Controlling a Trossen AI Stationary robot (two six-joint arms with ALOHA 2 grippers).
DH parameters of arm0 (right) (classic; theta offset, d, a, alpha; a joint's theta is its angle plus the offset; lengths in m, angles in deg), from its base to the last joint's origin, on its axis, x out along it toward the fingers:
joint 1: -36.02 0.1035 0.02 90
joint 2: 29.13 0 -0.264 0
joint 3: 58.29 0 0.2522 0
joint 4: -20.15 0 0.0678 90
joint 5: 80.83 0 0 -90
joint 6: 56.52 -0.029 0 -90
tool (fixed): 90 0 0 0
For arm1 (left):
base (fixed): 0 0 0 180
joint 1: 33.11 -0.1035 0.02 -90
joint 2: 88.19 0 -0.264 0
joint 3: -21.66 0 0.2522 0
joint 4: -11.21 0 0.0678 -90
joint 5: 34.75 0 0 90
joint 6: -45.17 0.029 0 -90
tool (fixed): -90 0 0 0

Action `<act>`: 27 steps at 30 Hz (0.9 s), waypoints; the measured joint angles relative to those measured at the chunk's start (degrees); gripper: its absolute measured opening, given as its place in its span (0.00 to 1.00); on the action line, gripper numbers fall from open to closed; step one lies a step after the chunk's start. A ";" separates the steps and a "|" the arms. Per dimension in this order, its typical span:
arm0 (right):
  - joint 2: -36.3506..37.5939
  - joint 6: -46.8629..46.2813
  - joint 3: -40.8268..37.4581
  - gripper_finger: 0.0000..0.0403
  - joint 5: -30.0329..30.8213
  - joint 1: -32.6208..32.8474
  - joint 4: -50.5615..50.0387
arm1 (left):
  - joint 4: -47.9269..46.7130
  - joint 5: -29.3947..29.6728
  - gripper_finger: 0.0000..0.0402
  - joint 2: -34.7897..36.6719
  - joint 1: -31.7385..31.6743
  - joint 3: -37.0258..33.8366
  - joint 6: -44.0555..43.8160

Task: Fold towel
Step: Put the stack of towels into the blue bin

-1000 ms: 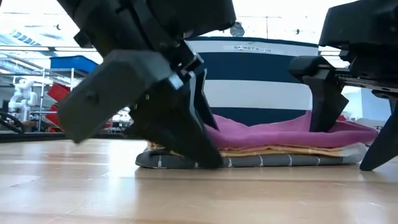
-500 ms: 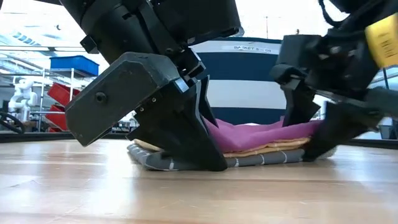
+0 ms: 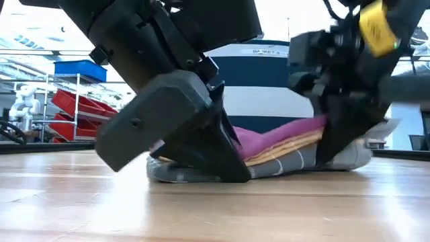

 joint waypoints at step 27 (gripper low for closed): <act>5.07 -14.30 7.86 0.03 -11.99 0.16 -5.94 | -2.88 12.54 0.07 -0.05 2.08 -0.03 1.89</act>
